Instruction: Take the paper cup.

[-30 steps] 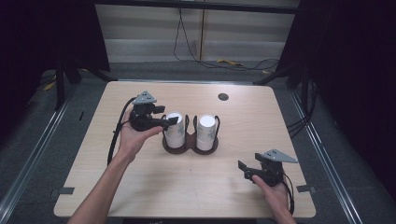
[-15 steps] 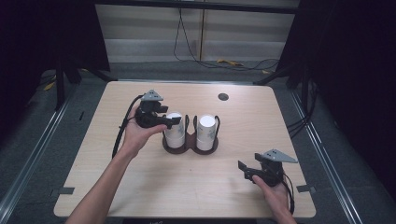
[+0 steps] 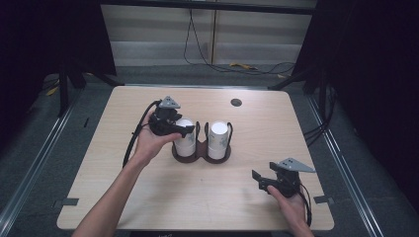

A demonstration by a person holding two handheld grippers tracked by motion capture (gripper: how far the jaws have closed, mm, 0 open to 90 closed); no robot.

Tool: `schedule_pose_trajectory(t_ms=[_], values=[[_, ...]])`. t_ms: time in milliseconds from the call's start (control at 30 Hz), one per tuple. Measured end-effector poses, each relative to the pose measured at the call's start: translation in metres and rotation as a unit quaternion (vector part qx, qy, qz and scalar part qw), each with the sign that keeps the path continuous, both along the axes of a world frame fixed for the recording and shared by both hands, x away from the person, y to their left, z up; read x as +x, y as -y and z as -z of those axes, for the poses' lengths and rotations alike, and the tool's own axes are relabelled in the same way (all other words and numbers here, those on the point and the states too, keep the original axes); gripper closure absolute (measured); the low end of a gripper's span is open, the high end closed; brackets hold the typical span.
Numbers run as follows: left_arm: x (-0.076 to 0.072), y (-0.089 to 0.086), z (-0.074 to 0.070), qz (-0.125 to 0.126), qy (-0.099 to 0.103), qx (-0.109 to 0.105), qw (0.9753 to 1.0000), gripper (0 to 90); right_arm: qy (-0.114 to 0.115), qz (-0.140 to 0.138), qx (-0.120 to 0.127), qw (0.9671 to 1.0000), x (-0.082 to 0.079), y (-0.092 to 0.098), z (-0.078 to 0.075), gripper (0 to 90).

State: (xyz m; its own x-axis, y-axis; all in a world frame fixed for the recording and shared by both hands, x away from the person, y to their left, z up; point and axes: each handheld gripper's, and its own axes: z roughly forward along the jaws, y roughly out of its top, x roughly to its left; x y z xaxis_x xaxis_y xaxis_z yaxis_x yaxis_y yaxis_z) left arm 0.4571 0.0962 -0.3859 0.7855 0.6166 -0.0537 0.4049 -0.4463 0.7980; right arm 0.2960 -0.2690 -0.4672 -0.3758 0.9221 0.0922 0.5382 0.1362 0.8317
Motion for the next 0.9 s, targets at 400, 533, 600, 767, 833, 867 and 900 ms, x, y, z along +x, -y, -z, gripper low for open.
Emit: schedule_pose_trajectory(t_ms=[400, 533, 600, 767, 833, 867, 900], values=[[0.0049, 0.0039, 0.0043, 0.0, -0.011, 0.017, 0.9998, 34.4, 0.001, 0.001, 0.001, 1.0, 0.0001, 0.0001, 0.0, 23.1], [0.0058, 0.0057, 0.006, 0.003, -0.021, 0.028, 0.9994, 32.3, 0.001, 0.001, 0.001, 1.0, 0.0002, 0.0, 0.0001, 23.1], [0.0055, 0.0069, 0.0065, 0.004, -0.019, 0.036, 0.9992, 32.2, 0.0, 0.0, 0.002, 1.0, 0.0004, -0.0003, 0.0004, 23.1], [0.006, 0.0059, 0.0053, 0.008, -0.023, 0.037, 0.999, 34.6, -0.001, 0.0, 0.002, 1.0, 0.0004, -0.0003, 0.0004, 23.3], [0.0066, 0.0054, 0.0051, 0.005, -0.024, 0.033, 0.9992, 34.8, -0.001, -0.001, 0.001, 1.0, 0.0005, -0.0003, 0.0005, 23.4], [0.0071, 0.0048, 0.0047, 0.005, -0.026, 0.032, 0.9991, 34.8, -0.001, 0.0, 0.002, 1.0, 0.0005, -0.0004, 0.0005, 23.4], [0.0071, 0.0048, 0.0047, 0.005, -0.026, 0.032, 0.9991, 34.9, -0.001, 0.0, 0.002, 1.0, 0.0005, -0.0004, 0.0005, 23.4]])
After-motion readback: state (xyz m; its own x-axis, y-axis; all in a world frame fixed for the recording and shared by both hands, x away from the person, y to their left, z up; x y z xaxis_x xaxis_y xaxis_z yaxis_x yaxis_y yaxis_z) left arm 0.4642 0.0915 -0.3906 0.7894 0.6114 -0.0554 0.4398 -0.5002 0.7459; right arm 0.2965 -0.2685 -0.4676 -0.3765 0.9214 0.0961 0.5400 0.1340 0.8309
